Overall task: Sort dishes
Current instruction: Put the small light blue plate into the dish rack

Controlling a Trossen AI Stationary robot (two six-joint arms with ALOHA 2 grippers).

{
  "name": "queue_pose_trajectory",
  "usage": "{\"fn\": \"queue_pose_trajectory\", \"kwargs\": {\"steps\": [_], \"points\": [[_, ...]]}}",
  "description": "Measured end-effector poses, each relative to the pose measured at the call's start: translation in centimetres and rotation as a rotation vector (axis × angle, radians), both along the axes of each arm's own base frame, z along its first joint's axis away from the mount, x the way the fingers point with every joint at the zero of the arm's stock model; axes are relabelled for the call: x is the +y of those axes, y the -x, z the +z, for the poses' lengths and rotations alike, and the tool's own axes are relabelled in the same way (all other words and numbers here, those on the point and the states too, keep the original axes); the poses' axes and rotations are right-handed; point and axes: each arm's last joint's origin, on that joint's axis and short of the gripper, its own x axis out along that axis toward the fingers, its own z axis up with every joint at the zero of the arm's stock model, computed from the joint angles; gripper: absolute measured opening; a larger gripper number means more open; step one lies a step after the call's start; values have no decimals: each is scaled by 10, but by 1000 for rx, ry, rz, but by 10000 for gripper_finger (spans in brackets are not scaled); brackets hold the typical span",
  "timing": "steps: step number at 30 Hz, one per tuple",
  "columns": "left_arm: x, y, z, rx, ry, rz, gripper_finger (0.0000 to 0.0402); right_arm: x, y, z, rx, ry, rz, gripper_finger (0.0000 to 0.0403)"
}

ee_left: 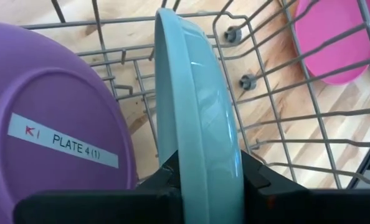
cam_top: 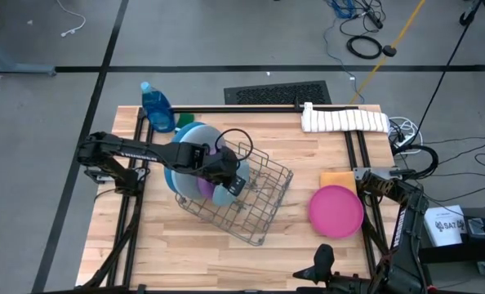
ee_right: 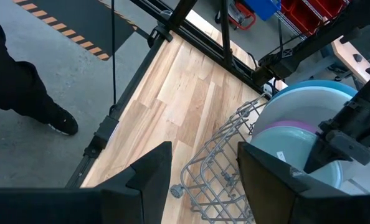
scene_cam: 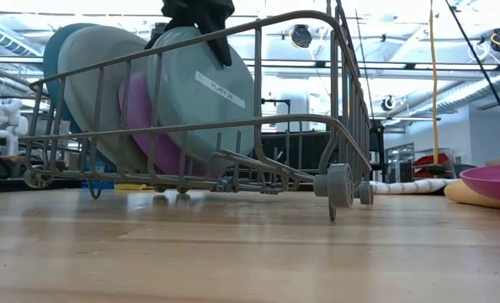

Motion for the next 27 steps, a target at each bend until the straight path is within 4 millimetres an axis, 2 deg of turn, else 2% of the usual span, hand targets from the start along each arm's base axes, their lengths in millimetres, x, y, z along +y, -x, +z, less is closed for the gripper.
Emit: {"fn": "queue_pose_trajectory", "kwargs": {"steps": [11, 21, 24, 27], "points": [[0, 1, 0, 9, -13, -12, 66, 0, 0, 0, 1, 0, 0, 176], [1, 1, 0, 7, -39, 2, 139, 0, 0, 0, 3, -2, 2, 176], [2, 0, 8, -9, -93, -34, 145, 0, 0, 0, 3, -2, 3, 176], [2, -4, 26, -67, -127, -55, 146, 0, 0, 0, 3, -3, 3, 176]]}}
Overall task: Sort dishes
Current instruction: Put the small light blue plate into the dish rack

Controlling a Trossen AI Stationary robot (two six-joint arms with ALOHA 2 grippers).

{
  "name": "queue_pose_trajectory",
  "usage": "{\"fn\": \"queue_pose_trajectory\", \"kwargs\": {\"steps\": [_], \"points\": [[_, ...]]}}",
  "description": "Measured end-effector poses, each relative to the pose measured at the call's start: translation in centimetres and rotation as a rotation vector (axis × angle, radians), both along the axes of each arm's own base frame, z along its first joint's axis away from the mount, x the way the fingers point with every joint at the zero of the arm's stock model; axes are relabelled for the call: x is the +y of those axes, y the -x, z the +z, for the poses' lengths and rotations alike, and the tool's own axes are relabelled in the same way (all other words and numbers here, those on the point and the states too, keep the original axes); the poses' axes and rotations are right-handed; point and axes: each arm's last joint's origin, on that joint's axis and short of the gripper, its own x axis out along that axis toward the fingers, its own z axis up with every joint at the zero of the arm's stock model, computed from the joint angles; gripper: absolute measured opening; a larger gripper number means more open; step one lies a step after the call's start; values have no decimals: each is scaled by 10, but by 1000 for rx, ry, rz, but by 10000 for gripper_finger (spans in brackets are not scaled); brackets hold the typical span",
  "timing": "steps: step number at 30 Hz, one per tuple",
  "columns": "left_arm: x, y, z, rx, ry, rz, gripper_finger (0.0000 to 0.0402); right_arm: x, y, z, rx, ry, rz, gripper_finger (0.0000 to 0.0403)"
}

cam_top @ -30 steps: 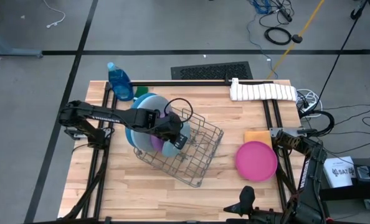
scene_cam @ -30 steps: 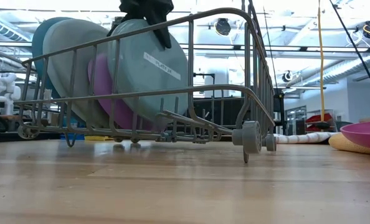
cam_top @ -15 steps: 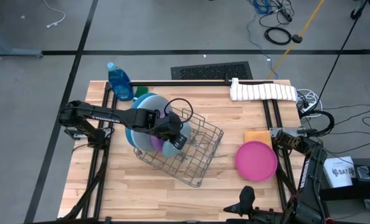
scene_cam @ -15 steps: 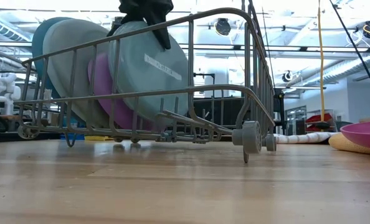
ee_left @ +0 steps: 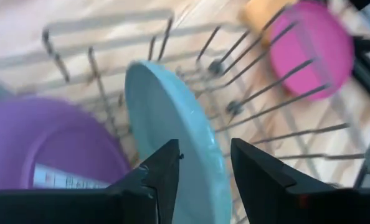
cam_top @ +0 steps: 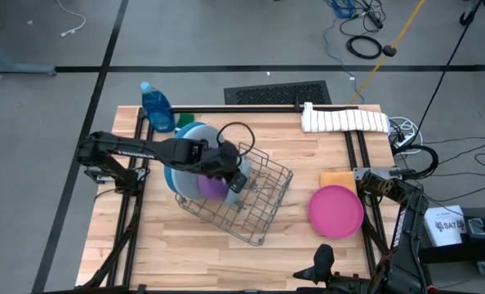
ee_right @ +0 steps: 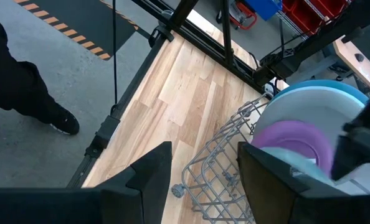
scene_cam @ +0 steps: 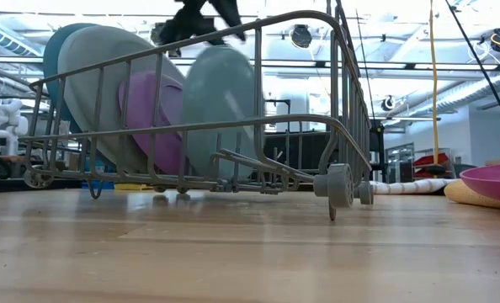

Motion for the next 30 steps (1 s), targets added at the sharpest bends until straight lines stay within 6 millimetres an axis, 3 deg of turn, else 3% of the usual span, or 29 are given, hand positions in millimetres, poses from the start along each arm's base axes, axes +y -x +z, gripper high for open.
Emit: {"fn": "queue_pose_trajectory", "kwargs": {"steps": [7, 14, 24, 30], "points": [[3, 5, 44, -42, -153, -15, 146, 0, 0, 0, 0, -3, -2, 176], [-3, 8, 65, -70, -248, -103, 146, 0, 0, 0, 0, -3, -2, 176], [-49, -24, 23, 26, -265, -424, 131, -1, -1, 0, 0, 1, -2, 176], [-55, -31, 7, 106, -355, -449, 101, 0, -1, 0, -4, -4, -2, 176]]}}
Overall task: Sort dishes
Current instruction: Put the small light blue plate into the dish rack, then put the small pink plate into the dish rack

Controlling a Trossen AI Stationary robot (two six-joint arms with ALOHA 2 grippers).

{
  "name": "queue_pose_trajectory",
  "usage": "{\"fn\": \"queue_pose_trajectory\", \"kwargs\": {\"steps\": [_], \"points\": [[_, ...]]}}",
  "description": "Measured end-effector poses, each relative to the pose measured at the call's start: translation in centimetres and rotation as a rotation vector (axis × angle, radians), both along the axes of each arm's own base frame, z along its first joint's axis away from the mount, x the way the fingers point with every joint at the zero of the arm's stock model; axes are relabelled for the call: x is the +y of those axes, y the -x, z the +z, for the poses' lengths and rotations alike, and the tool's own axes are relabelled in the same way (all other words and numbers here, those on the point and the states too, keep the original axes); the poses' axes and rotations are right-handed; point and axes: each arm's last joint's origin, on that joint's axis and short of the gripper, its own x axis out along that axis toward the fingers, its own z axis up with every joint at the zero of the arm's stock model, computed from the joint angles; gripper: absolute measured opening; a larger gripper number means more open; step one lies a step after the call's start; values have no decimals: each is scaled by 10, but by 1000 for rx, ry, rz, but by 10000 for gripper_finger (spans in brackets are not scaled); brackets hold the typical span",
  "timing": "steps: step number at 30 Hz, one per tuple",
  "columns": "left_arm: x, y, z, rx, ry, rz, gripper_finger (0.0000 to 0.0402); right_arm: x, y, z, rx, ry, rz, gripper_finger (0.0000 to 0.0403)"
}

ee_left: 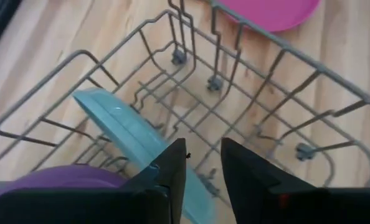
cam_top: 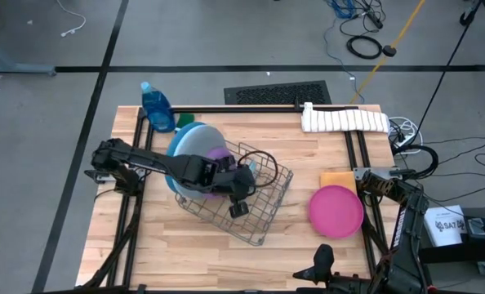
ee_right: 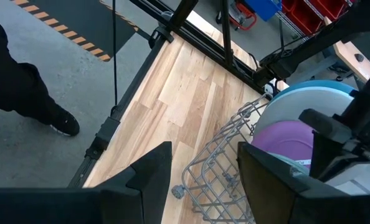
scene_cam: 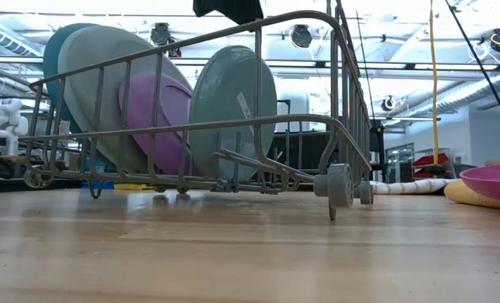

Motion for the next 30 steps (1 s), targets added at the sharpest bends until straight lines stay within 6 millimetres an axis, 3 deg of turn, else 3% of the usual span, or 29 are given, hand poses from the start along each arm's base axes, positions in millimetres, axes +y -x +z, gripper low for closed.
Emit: {"fn": "queue_pose_trajectory", "kwargs": {"steps": [11, 19, 25, 30], "points": [[27, 5, -8, 131, -127, 96, 81, 0, 0, 0, -1, -5, -4, 176], [42, 35, -11, 344, -183, 368, 81, 0, 0, 0, -2, -8, -5, 176], [36, 56, 18, 220, -215, 392, 81, 0, 0, 0, -6, -3, -9, 176], [21, 72, 54, -34, -166, 337, 81, -2, -1, 1, -52, 17, -57, 176]]}}
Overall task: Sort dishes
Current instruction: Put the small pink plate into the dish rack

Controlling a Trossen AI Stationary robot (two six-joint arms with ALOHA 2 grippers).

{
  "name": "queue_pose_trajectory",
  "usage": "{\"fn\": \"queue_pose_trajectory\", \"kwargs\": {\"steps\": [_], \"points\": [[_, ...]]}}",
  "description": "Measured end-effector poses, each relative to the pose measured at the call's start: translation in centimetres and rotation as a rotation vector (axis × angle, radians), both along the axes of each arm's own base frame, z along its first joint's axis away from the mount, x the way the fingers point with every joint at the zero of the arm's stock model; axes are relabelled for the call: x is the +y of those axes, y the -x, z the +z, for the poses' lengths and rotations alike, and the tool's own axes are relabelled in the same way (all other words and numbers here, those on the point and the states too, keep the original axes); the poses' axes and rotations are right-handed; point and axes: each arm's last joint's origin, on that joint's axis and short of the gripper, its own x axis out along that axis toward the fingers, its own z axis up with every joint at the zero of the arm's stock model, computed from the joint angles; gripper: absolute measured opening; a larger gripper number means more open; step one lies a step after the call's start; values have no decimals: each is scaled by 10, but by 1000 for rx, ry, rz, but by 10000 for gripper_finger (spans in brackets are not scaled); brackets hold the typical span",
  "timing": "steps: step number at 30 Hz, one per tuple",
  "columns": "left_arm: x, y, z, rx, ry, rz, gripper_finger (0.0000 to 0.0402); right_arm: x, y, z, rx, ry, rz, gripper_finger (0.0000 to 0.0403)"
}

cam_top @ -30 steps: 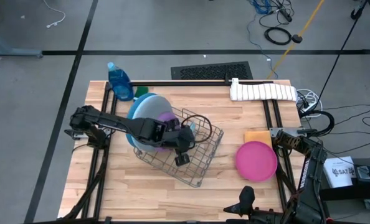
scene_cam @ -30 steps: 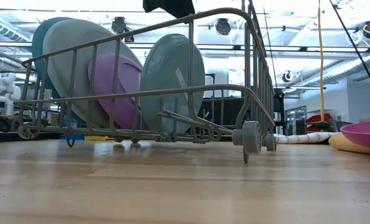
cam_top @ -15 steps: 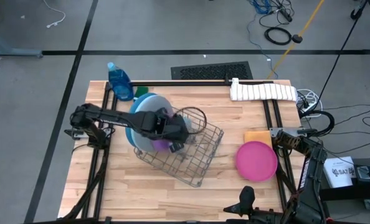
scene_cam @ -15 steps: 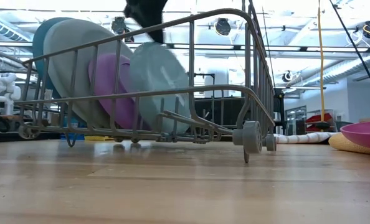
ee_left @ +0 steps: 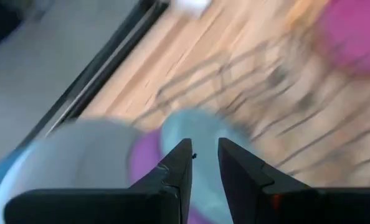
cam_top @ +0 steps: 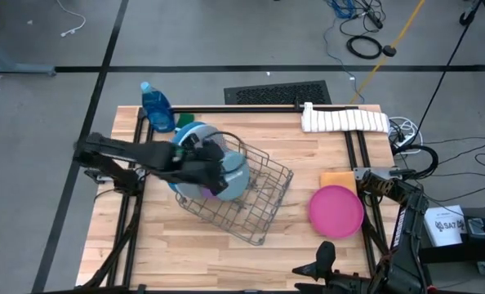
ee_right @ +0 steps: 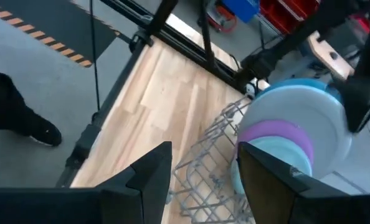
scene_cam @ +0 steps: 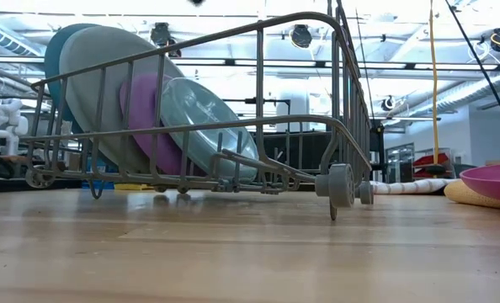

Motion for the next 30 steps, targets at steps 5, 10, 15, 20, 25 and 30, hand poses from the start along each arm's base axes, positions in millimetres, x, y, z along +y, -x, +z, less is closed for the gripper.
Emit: {"fn": "queue_pose_trajectory", "kwargs": {"steps": [5, 10, 15, 20, 25, 30], "points": [[-30, 29, 39, -263, -67, -110, 81, -9, -5, -3, 12, -101, -113, 176], [-61, 55, 51, -368, -194, -138, 81, -26, -13, -23, 200, -307, -328, 176], [-85, 61, 33, -371, -321, -142, 81, -34, -16, -60, 561, -419, -543, 176], [-95, 58, 6, -346, -380, -146, 81, -39, -17, -83, 668, -440, -681, 176], [-98, 54, -28, -298, -411, -162, 81, -43, -12, -110, 693, -401, -798, 176], [-98, 54, -45, -265, -413, -168, 81, -52, -5, -144, 794, -327, -936, 178]]}}
